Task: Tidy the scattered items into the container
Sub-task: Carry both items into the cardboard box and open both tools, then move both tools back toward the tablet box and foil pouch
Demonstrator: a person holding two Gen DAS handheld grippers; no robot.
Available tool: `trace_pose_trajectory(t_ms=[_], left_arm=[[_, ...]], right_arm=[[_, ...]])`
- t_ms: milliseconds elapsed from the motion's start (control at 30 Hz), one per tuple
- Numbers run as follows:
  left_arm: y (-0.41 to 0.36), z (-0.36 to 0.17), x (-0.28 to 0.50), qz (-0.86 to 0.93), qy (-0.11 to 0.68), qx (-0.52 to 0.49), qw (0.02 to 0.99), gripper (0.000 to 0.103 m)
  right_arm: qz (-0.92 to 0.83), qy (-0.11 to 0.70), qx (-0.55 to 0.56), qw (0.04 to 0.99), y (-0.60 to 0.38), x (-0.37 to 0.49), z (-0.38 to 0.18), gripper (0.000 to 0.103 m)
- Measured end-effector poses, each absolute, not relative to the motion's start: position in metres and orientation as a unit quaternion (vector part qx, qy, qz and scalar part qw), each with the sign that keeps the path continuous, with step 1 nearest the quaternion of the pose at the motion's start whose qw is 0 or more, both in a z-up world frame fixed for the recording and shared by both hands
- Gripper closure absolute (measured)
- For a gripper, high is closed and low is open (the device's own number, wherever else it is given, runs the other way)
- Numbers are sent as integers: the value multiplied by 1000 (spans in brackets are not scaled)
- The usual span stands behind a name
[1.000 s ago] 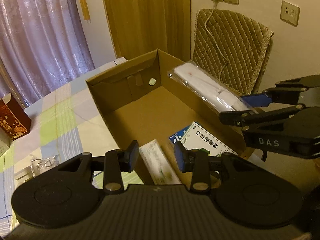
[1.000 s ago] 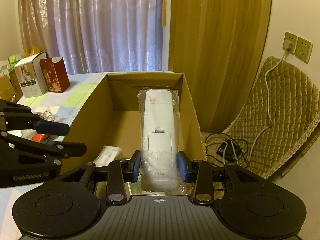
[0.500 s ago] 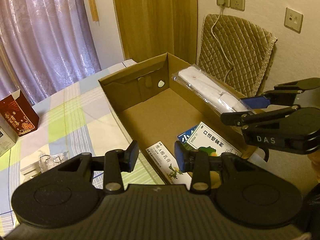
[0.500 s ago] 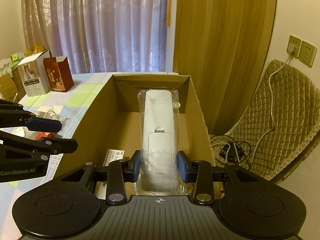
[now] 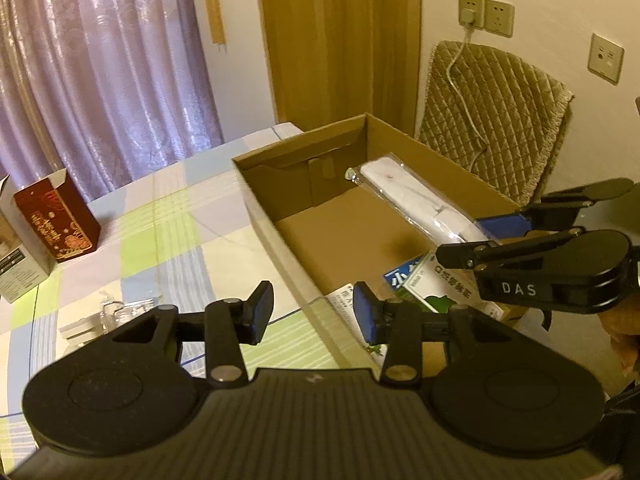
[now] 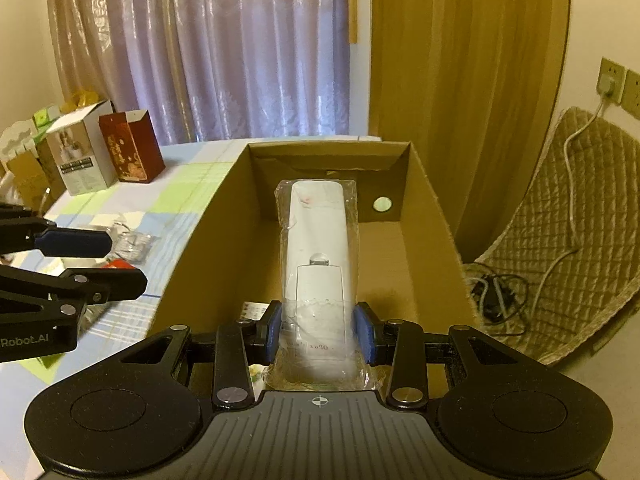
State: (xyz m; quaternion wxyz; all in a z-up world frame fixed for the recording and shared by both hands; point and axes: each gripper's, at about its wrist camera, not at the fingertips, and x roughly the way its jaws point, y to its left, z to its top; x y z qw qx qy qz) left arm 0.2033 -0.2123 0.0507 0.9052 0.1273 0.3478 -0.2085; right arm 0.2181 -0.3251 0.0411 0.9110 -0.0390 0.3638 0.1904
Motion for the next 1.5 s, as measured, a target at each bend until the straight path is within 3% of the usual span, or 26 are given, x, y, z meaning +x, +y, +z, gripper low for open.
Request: trace_pose_trajectory(t_ms=[167,200,267,900,1500], left_arm=[[-202,51,204,-201,351,123,906,65],[-200,51,203,-200,351,123,906,65],[-197,51,202,-198,352,123,907,65],[-168,50,168,-182,362,106,908,63],[-116,59,115,-156,364,89,914,52]], right_arm=[[206,346,-28,915,-320,218,43,61],[207,346,-29,915,-320,218,43,42],[206,333,-27,920,-322,214,46,24],[196,331,-35,923,-325,180,63,24],[210,339,-44,916,-289,125,84,24]])
